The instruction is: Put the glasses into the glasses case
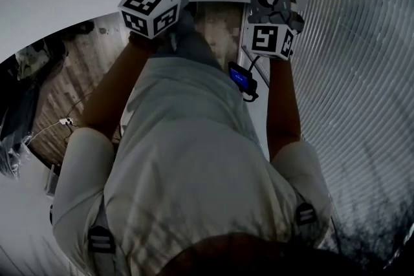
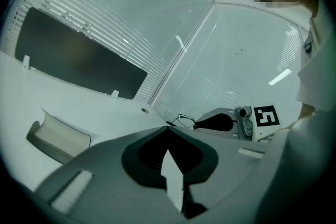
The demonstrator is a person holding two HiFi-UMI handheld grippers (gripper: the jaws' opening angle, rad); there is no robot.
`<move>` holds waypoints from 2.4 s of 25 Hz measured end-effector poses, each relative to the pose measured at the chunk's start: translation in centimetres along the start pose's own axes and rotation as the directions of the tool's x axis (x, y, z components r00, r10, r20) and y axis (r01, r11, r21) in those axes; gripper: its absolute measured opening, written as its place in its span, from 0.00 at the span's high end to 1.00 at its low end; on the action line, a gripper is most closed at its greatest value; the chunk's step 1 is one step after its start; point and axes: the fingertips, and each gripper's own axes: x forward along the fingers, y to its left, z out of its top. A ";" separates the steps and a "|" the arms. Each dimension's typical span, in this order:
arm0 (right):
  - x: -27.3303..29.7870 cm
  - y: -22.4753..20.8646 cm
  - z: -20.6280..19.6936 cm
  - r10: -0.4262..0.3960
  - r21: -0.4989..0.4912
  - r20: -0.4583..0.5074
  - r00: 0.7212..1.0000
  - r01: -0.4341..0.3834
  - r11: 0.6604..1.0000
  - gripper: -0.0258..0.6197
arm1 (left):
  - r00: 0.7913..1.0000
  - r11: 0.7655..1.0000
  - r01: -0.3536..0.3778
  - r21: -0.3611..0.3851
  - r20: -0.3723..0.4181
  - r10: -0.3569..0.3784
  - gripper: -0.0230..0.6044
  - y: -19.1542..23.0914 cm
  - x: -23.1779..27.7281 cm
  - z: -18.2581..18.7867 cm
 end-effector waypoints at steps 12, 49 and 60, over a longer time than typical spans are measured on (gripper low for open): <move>-2.0 0.0 4.1 0.001 -0.001 0.053 0.999 -0.001 1.000 0.93 | 0.999 0.999 -0.012 0.040 0.037 0.011 0.97 -2.0 -2.9 2.9; 6.3 4.8 17.6 0.217 -0.107 0.150 0.965 -0.202 0.974 0.93 | 0.966 0.975 -0.214 -0.061 0.138 0.220 0.96 7.5 -12.5 5.7; 9.7 4.0 15.9 0.203 -0.102 0.128 0.971 -0.190 0.976 0.93 | 0.967 0.974 -0.217 -0.061 0.125 0.223 0.97 9.6 -10.3 4.9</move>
